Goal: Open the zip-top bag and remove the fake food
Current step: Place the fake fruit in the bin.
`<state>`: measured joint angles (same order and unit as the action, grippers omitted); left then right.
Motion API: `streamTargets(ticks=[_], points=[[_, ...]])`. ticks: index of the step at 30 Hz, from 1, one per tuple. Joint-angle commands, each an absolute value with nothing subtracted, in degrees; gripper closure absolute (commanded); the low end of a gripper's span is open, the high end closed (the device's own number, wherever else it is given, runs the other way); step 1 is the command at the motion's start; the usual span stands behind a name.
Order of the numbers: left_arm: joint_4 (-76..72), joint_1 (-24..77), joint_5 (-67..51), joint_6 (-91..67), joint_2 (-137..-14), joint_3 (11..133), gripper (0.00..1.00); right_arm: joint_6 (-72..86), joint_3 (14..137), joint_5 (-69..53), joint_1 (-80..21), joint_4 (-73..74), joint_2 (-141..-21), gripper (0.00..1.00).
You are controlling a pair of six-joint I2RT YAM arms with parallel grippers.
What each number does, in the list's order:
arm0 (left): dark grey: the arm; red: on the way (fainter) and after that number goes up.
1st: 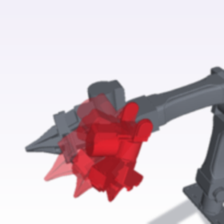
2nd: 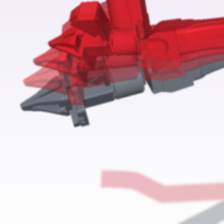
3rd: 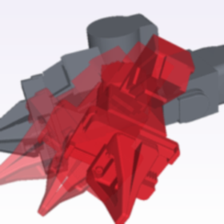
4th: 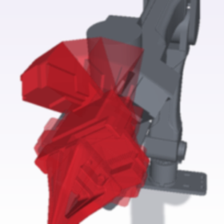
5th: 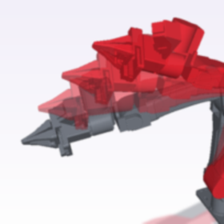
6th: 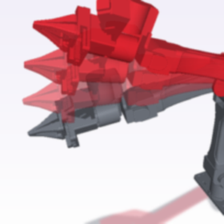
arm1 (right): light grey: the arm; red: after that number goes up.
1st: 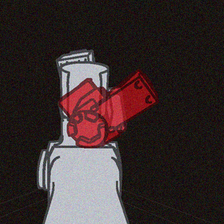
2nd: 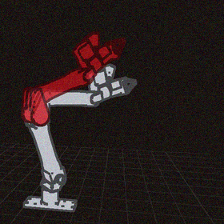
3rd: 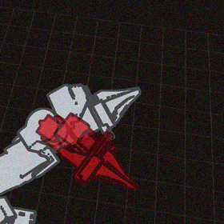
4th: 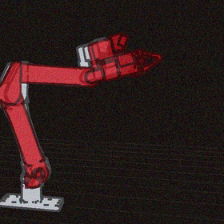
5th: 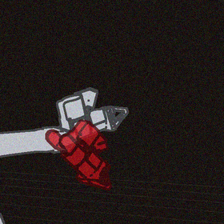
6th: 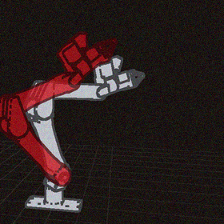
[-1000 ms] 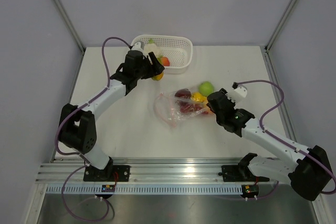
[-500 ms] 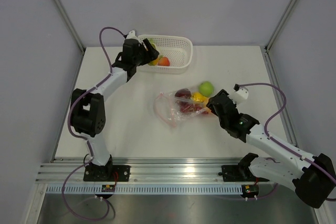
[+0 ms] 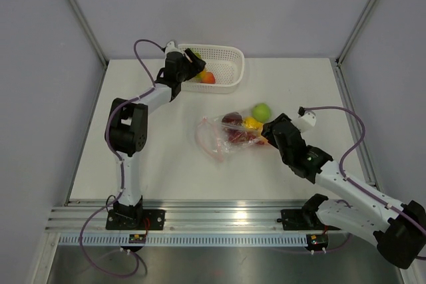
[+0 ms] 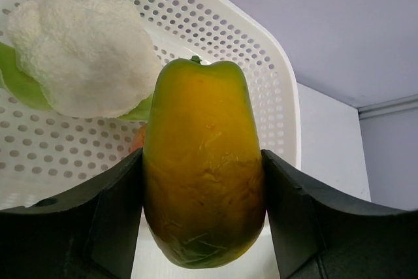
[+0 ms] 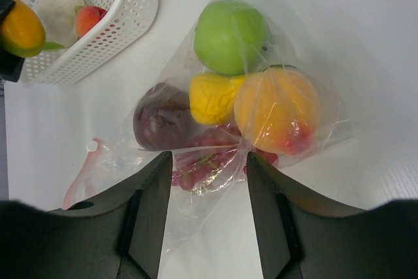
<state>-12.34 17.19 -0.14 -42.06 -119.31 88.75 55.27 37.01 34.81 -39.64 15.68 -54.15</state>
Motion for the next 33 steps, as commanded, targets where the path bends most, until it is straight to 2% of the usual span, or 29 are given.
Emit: streamTargets(ticks=[1, 7, 12, 16, 17, 19, 20, 25, 27, 31, 32, 33], points=[[-20.9, 16.0, 1.06, -48.15, -123.03, 91.93, 0.39, 55.55, 36.12, 34.02, -39.38, 13.19, -52.3, 0.43], [-25.93, 15.21, 1.05, -52.65, -127.26, 92.11, 0.39, 55.46, 35.95, 33.05, -39.46, 12.92, -51.86, 0.43], [-26.62, 15.21, 1.58, -51.86, -127.62, 91.5, 0.26, 55.2, 35.95, 33.05, -39.38, 12.92, -51.42, 0.43], [-25.58, 15.03, 0.88, -49.84, -125.69, 91.05, 0.21, 55.19, 35.68, 33.05, -39.38, 12.48, -51.5, 0.42], [-25.14, 14.94, 0.79, -49.4, -125.07, 91.05, 0.19, 55.2, 35.68, 33.22, -39.38, 12.48, -51.68, 0.42], [-24.35, 14.85, 0.79, -47.73, -123.23, 90.62, 0.04, 54.93, 35.86, 33.05, -39.38, 12.39, -51.94, 0.42], [-24.08, 14.77, 0.88, -47.2, -122.7, 90.35, 0.01, 54.93, 35.95, 33.05, -39.46, 12.48, -52.2, 0.42], [-20.84, 14.59, 2.37, -45.44, -116.04, 86.75, 0.01, 53.97, 35.95, 34.01, -39.38, 12.13, -52.21, 0.41], [-15.07, 14.33, 3.42, -44.74, -114.09, 86.75, 0.01, 52.92, 35.86, 34.36, -39.38, 11.87, -51.94, 0.4], [-2.65, 14.24, 10.1, -43.51, -106.72, 86.67, 0.01, 50.98, 34.55, 34.54, -39.38, 10.46, -50.11, 0.24], [-1.16, 14.24, 10.8, -41.42, -105.31, 86.05, 0.01, 50.63, 34.28, 34.72, -39.38, 9.68, -49.84, 0.15], [-0.71, 14.24, 10.46, -40.27, -104.16, 85.26, 0.01, 50.19, 33.49, 34.63, -39.29, 9.06, -49.4, 0.12]])
